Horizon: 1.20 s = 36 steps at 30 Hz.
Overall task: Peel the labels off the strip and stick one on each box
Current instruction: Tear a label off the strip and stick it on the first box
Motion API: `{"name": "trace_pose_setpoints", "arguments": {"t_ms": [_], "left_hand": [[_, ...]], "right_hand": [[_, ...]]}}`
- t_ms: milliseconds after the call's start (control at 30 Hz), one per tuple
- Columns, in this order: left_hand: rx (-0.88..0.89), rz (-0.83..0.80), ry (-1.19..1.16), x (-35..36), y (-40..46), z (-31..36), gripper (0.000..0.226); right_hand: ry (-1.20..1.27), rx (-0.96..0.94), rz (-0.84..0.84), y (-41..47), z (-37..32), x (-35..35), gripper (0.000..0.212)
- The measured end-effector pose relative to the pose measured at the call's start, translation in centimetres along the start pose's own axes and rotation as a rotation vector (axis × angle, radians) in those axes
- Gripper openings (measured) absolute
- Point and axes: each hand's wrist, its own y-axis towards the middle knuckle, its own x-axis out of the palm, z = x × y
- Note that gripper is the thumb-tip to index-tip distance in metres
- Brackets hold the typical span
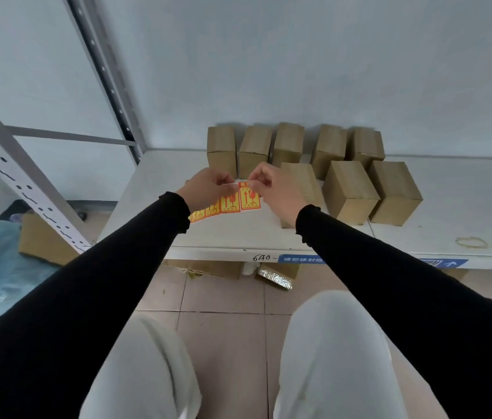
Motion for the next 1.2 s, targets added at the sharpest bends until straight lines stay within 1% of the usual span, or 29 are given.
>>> {"name": "trace_pose_setpoints", "arguments": {"t_ms": [133,300,400,533,700,767,867,933,1067,1200], "left_hand": [[0.004,0.017,-0.189,-1.7,-0.4,-0.2,0.026],[0.007,-0.010,-0.383,-2.5,-0.1,-1.3,0.024],[-0.012,-0.055,-0.435,-2.3,0.2,-1.7,0.026],[-0.020,-0.112,-0.504,-2.1,0.8,-2.1,0.025],[-0.046,-0.132,-0.530,-2.7,1.9,-2.1,0.018],[-0.058,-0.132,-0.542,-3.0,2.3,-2.4,0.018],[-0.080,-0.127,-0.537,-3.0,2.8,-2.7,0.017],[-0.086,-0.133,-0.533,-3.0,2.9,-2.8,0.019],[-0.092,-0.135,-0.512,-3.1,2.8,-3.0,0.030],[-0.113,-0.122,-0.494,-3.2,2.7,-3.0,0.029]], "right_hand": [[0.100,0.024,-0.052,1.1,-1.4,-0.9,0.009],[0.164,-0.022,-0.078,1.9,-1.8,-0.9,0.010],[0.287,-0.024,-0.096,2.0,-1.5,-1.2,0.007],[0.494,0.043,-0.141,2.3,-1.0,-0.9,0.007],[0.572,0.030,-0.156,2.8,-0.3,-0.3,0.009],[0.559,-0.007,-0.161,3.0,0.0,-0.3,0.014],[0.464,-0.077,-0.146,3.3,0.3,-0.2,0.017],[0.379,-0.115,-0.109,3.5,0.3,-0.1,0.015],[0.279,-0.156,-0.084,3.7,0.4,0.1,0.011],[0.226,-0.180,-0.005,3.8,0.4,0.3,0.008]]}}
